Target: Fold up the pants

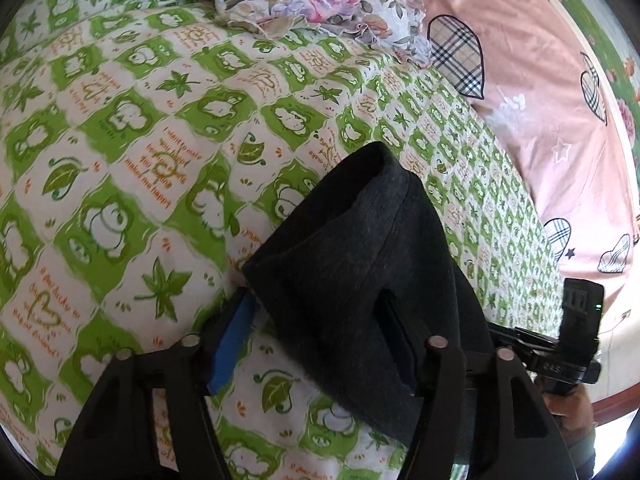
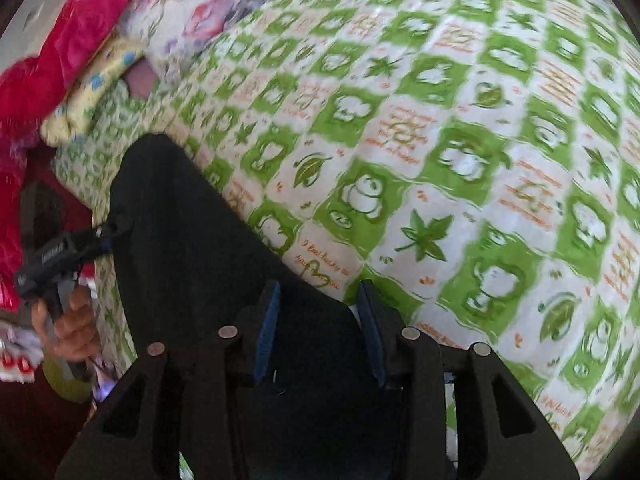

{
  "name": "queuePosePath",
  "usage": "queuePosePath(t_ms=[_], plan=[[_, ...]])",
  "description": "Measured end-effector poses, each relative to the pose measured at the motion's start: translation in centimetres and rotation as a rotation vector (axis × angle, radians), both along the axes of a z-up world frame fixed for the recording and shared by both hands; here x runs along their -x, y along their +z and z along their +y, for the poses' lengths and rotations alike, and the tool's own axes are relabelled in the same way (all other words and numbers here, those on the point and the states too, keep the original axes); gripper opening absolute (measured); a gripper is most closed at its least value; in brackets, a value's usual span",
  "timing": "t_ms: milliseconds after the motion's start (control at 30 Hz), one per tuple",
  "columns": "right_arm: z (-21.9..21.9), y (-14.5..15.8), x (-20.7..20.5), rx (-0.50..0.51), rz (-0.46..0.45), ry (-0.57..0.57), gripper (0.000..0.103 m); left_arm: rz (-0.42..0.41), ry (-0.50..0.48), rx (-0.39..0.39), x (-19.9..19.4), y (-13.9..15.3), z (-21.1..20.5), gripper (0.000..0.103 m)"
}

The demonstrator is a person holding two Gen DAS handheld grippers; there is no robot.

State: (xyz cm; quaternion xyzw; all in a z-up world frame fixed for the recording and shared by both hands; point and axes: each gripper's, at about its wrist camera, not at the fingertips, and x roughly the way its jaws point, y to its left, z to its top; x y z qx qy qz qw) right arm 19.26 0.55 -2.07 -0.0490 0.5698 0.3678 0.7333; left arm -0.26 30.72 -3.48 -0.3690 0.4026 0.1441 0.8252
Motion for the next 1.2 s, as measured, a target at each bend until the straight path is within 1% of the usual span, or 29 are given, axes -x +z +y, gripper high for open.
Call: queuePosePath(t_ms=[33,67,100,133,167,200,233,300,333,433,467,533,633,700,767,833,1000,1100,1167,1200], plan=[[0.2,0.0,0.1,0.008,0.003,0.018,0.04,0.001,-0.003,-0.009,-0.2,-0.1,0.0,0.052],[0.2,0.0,0.3,0.013,0.006,0.036,0.036,0.0,-0.009,-0.019,-0.5,-0.1,0.0,0.047],[0.3,0.1,0.5,0.013,0.007,0.049,0.031,-0.004,-0.012,-0.027,-0.6,-0.1,0.0,0.044],[0.3,0.1,0.7,0.01,0.005,0.053,0.028,-0.012,-0.019,-0.035,-0.7,-0.1,-0.1,0.037],[0.2,0.3,1.0,0.008,-0.002,0.051,0.022,-0.022,-0.026,-0.035,-0.5,0.0,-0.1,0.03],[0.1,0.6,1.4,0.01,-0.025,0.049,0.016,-0.039,-0.031,-0.031,-0.3,0.1,-0.1,0.026],[0.1,0.9,1.9,0.018,-0.057,0.049,0.015,-0.07,-0.038,-0.025,0.1,0.5,-0.1,0.021],[0.5,2.0,3.0,0.025,-0.123,0.044,0.012,-0.127,-0.049,-0.021,0.9,1.5,-0.3,0.019],[0.6,2.8,3.8,0.034,-0.174,0.04,0.012,-0.153,-0.055,-0.03,1.4,2.1,-0.5,0.018],[1.1,5.3,5.7,0.086,-0.351,0.027,0.011,-0.216,-0.065,-0.065,3.4,4.2,-1.0,0.018],[1.4,6.2,6.5,0.11,-0.426,0.014,0.011,-0.225,-0.063,-0.074,3.9,4.6,-1.2,0.018],[1.8,7.1,7.4,0.14,-0.534,-0.003,0.01,-0.248,-0.059,-0.092,5.0,5.4,-1.2,0.018],[3.5,6.8,7.9,0.164,-0.611,-0.015,0.01,-0.269,-0.055,-0.126,6.1,6.1,-0.9,0.018],[4.6,5.6,7.7,0.195,-0.633,-0.015,0.01,-0.255,-0.06,-0.142,6.2,6.0,-0.6,0.018],[5.5,4.6,7.4,0.215,-0.637,-0.021,0.01,-0.238,-0.068,-0.157,6.3,5.5,-0.2,0.018],[6.2,3.5,6.9,0.225,-0.631,-0.038,0.01,-0.206,-0.077,-0.19,6.2,4.9,-0.2,0.018],[6.3,2.8,5.7,0.214,-0.62,-0.085,0.01,-0.16,-0.082,-0.241,5.7,3.1,-0.4,0.018],[6.4,2.0,5.3,0.224,-0.605,-0.094,0.009,-0.112,-0.082,-0.26,5.0,1.8,-0.5,0.019],[6.4,1.4,4.9,0.217,-0.584,-0.109,0.01,-0.082,-0.083,-0.269,4.7,1.2,-0.5,0.023],[6.2,1.3,5.0,0.209,-0.58,-0.119,0.013,-0.075,-0.082,-0.271,4.7,1.1,-0.5,0.027]])
